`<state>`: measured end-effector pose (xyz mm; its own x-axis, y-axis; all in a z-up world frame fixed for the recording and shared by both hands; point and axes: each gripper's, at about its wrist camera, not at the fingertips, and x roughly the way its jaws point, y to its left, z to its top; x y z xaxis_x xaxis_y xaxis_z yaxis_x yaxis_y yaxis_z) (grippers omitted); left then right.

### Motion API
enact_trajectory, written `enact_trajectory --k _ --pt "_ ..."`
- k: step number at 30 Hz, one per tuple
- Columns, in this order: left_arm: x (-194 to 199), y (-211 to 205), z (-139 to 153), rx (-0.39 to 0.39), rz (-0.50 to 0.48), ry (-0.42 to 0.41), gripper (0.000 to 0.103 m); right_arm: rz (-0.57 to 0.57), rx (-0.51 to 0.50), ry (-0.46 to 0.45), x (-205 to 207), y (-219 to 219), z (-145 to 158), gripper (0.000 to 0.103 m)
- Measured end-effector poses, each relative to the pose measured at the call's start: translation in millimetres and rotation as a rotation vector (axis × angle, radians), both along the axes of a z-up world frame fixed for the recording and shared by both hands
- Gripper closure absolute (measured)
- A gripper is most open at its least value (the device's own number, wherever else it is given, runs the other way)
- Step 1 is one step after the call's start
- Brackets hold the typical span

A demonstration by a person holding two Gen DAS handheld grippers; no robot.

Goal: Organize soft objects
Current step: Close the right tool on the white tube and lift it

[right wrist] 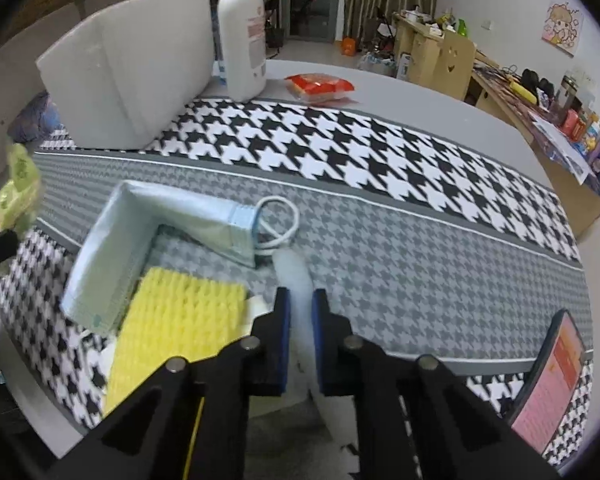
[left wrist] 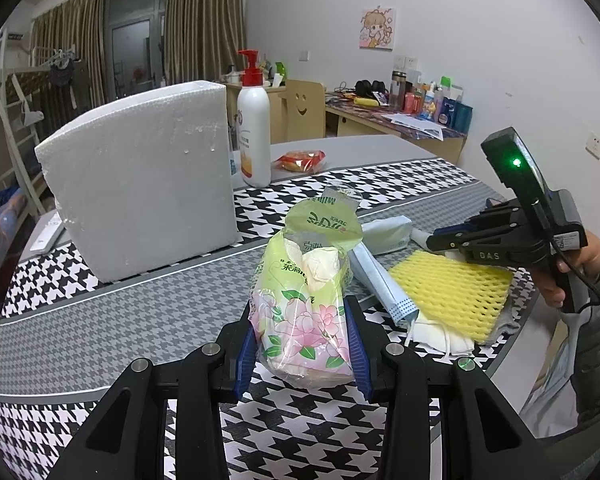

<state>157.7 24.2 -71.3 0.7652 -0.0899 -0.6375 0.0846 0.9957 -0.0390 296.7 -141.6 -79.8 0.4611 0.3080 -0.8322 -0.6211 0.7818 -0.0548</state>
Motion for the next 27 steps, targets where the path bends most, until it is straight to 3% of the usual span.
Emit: enact_trajectory --k 7,10,12,14,19,27 --pt "-4 1 2 -0.003 0.002 -0.004 0.061 0.024 -0.029 0.001 1 3 -1 0.087" --pt "-5 2 3 0.002 0.004 -0.008 0.061 0.044 -0.01 0.025 -2 1 1 0.076" --pt "-6 3 4 0.0 0.005 -0.007 0.061 0.051 -0.018 0.026 -3 4 -4 0.075" --pt "-7 3 4 0.001 0.005 -0.008 0.061 0.047 -0.011 0.022 -2 5 -6 0.075" --pt "-11 3 9 0.001 0.002 -0.021 0.061 0.037 0.005 0.022 0 5 -5 0.09" --pt "-19 6 16 0.003 0.003 -0.045 0.061 -0.037 0.054 -0.027 -6 -15 21 0.089"
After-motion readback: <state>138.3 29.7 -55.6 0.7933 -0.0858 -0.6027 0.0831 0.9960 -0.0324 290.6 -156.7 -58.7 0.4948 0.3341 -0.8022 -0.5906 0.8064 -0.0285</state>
